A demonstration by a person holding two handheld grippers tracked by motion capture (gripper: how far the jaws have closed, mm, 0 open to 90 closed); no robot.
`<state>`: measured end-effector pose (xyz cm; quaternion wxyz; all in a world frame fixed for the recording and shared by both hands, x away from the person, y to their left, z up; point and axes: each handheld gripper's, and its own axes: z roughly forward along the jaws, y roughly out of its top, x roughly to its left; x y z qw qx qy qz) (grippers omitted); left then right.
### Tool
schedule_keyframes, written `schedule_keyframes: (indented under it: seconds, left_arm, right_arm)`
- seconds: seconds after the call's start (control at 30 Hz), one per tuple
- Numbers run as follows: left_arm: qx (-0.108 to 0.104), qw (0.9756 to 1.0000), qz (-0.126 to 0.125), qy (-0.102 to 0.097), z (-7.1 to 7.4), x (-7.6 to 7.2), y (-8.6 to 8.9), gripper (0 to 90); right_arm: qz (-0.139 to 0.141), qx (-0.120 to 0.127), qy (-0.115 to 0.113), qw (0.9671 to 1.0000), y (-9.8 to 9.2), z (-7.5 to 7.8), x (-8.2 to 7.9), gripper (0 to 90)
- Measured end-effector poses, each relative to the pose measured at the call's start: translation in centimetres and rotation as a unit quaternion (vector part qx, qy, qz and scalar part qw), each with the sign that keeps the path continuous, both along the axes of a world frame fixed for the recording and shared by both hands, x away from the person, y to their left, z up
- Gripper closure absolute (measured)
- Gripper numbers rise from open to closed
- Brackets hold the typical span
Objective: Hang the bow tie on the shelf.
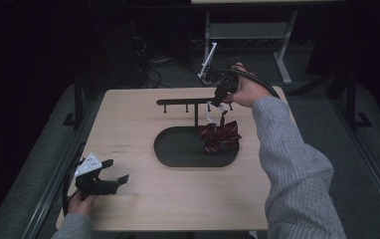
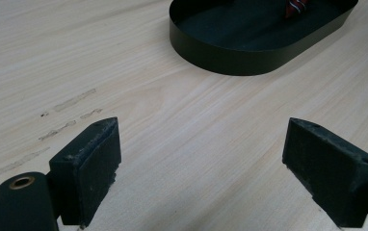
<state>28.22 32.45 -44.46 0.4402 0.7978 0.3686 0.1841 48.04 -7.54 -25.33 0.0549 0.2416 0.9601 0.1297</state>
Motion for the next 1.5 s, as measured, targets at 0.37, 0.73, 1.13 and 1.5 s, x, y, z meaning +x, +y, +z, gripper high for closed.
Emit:
schedule_keyframes:
  seconds: [0.37, 0.73, 1.13, 1.5]
  left_arm:
    - [0.000, 1.0000, 0.000, -0.001, 0.0, 0.0, 0.0, 12.9]
    - [0.001, 1.0000, 0.001, -0.001, 0.0, 0.0, 0.0, 12.9]
    - [-0.002, 1.0000, 0.001, -0.002, 0.0, 0.0, -0.1, 12.9]
    - [0.001, 1.0000, 0.000, -0.001, 0.1, 0.0, -0.1, 12.9]
  right_arm:
    - [-0.009, 0.006, 0.006, 0.9999, -0.1, -0.7, 0.6, 86.9]
    - [-0.010, 0.007, 0.006, 0.9999, -0.1, -0.9, 0.7, 84.9]
    - [-0.013, 0.013, 0.012, 0.9998, -0.3, -1.1, 0.6, 83.8]
    - [-0.010, 0.021, 0.013, 0.9996, -0.4, -1.0, 0.0, 82.0]
